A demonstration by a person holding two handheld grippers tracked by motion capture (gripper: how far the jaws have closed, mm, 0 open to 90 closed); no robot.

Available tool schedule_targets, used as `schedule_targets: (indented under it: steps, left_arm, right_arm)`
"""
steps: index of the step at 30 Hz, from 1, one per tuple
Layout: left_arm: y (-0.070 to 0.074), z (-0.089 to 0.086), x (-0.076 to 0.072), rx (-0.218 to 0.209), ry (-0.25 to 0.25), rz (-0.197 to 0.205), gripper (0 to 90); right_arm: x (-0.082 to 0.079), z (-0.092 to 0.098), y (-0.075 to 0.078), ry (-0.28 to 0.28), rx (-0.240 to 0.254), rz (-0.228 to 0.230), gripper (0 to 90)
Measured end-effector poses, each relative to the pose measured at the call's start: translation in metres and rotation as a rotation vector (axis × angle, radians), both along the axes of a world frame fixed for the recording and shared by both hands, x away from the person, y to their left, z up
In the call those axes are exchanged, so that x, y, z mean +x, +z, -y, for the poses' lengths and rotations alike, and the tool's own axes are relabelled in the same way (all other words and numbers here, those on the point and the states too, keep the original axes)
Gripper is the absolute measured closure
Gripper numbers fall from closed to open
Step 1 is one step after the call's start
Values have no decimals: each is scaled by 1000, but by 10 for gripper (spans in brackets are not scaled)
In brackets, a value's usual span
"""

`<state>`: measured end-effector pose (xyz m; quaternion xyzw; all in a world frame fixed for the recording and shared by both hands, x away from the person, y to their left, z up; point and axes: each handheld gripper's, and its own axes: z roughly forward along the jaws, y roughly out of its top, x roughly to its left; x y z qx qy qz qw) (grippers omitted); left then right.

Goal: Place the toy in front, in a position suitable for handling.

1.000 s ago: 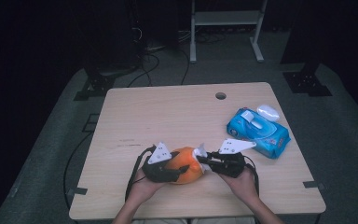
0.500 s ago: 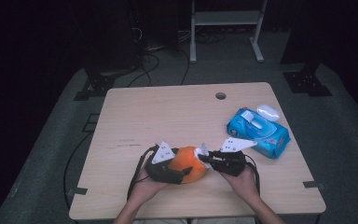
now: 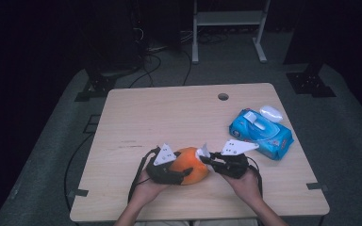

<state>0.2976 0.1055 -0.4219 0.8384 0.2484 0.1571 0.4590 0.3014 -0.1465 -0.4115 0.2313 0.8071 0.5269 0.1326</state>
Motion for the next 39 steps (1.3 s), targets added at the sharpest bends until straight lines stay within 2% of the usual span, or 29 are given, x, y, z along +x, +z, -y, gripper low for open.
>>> schedule_targets:
  steps: [2, 5, 8, 11, 13, 15, 16, 17, 19, 21, 24, 27, 29, 30, 32, 33, 35, 37, 39]
  left_arm:
    - [1, 2, 0, 1, 7, 4, 413]
    - [1, 2, 0, -7, -1, 1, 387]
    - [5, 1, 0, -28, -5, -4, 255]
    - [7, -1, 2, -6, 5, -26, 106]
    - [3, -3, 3, -7, 9, -35, 102]
    - [-3, -1, 6, 18, 18, -42, 94]
    - [-5, 0, 7, 22, 15, -42, 103]
    - [-6, -1, 6, 24, 9, -39, 166]
    - [-3, -3, 6, 42, 16, -33, 357]
    - [3, -6, 4, 34, 25, -39, 464]
    - [9, -3, 3, 31, 27, -54, 501]
    - [18, -1, -1, 18, -4, -72, 517]
    - [22, -1, -4, 21, -13, -72, 521]
    - [21, -2, -4, 16, -9, -72, 518]
    - [17, -3, -1, 2, -16, -97, 481]
    - [15, -3, 0, -7, -15, -97, 441]
    - [14, -4, 1, -24, -16, -81, 312]
    - [13, -4, 1, -49, -31, -63, 223]
    - [9, -2, 1, -31, -16, -38, 175]
  right_arm:
    - [-6, -6, 4, 35, 5, 18, 775]
    - [-7, -9, 2, 39, -16, 29, 775]
    - [-1, -3, -2, 19, -13, 14, 776]
    - [6, 4, -5, -19, -16, 13, 776]
    - [12, 11, -6, -39, 9, -15, 776]
    - [15, 14, -6, -49, 19, -25, 776]
    - [15, 14, -6, -48, 19, -25, 776]
    - [14, 13, -6, -46, 13, -20, 775]
    - [12, 10, -4, -49, 5, -10, 775]
    - [7, 8, 1, -44, 21, 4, 775]
    - [-5, -2, 11, 7, 34, 41, 775]
    - [-20, -20, 15, 63, -8, 86, 776]
    - [-20, -22, 12, 68, -12, 89, 778]
    - [-17, -19, 10, 63, 2, 72, 778]
    - [-11, -14, 7, 52, 13, 49, 778]
    - [-9, -12, 4, 44, 5, 45, 778]
    - [-7, -11, 1, 28, -11, 49, 778]
    - [-5, -8, 1, 13, -11, 48, 778]
    - [-2, -4, 1, -9, -4, 42, 778]
